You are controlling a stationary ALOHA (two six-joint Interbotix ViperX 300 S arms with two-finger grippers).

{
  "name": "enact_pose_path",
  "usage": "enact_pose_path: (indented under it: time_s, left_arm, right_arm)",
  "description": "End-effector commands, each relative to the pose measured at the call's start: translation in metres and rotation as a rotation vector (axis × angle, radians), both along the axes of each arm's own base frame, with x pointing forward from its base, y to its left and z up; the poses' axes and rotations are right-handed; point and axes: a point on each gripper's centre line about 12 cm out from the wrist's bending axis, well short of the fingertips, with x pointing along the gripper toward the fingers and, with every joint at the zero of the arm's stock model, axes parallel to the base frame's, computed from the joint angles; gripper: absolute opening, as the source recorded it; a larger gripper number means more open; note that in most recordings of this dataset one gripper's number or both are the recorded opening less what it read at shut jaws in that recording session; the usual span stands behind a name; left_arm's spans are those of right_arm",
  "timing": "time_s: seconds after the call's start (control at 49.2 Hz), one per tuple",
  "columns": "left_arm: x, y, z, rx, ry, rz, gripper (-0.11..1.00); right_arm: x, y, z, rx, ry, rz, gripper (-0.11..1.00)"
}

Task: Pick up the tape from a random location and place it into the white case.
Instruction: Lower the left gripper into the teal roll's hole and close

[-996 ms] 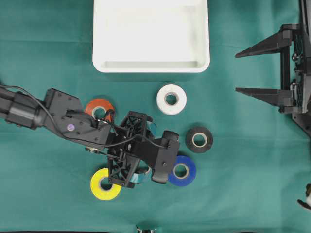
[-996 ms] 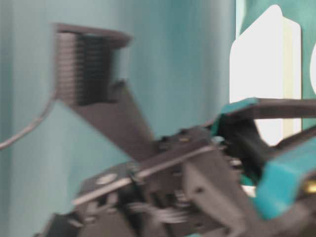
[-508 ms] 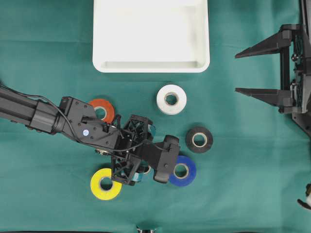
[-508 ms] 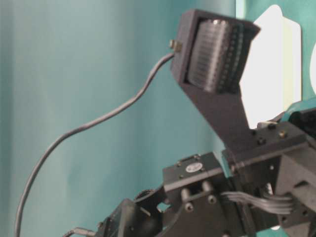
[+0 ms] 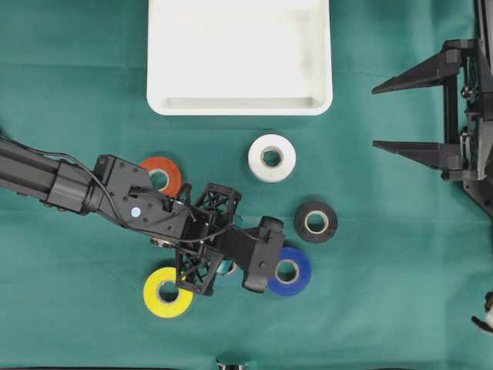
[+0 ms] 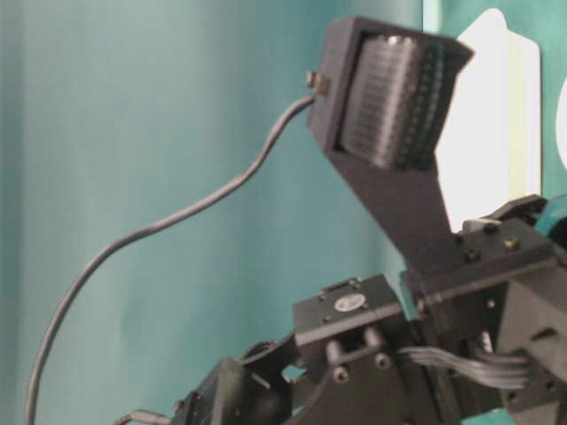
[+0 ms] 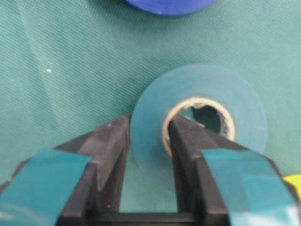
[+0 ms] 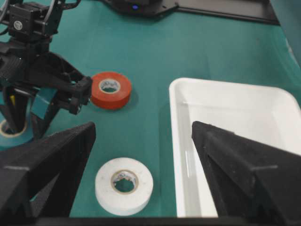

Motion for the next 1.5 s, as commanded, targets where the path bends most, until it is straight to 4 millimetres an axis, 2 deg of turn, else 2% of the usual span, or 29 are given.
enact_pose_path:
  time_s: [0.0,0.468,0.59,0.813,1.098,1.484]
  left_arm:
    - [0.004,-0.002,0.017,-0.012,-0.043,-0.001,0.2]
    - [0.004,-0.001,0.017,-0.011,-0.04,0.002,0.2]
    - [0.004,-0.002,0.026,-0.016,-0.048,0.003,0.2]
    - [-0.001,-0.002,0.064,-0.024,-0.078,0.0,0.2]
    - [-0.01,0.0,0.123,-0.052,-0.122,0.022,0.2]
    - [-0.02,0.002,0.18,-0.054,-0.128,0.022,0.2]
  right_arm:
    - [0.003,0.0,0.008,0.001,-0.017,-0.002,0.91]
    - [0.003,0.0,0.008,0.001,-0.018,-0.002,0.91]
    - [0.003,0.0,0.008,0.003,-0.015,-0.002,0.91]
    - [0.003,0.0,0.008,0.001,-0.018,-0.002,0.91]
    - [0.003,0.0,0.009,0.003,-0.015,-0.001,0.91]
    - [0.003,0.0,0.008,0.001,-0.009,0.0,0.91]
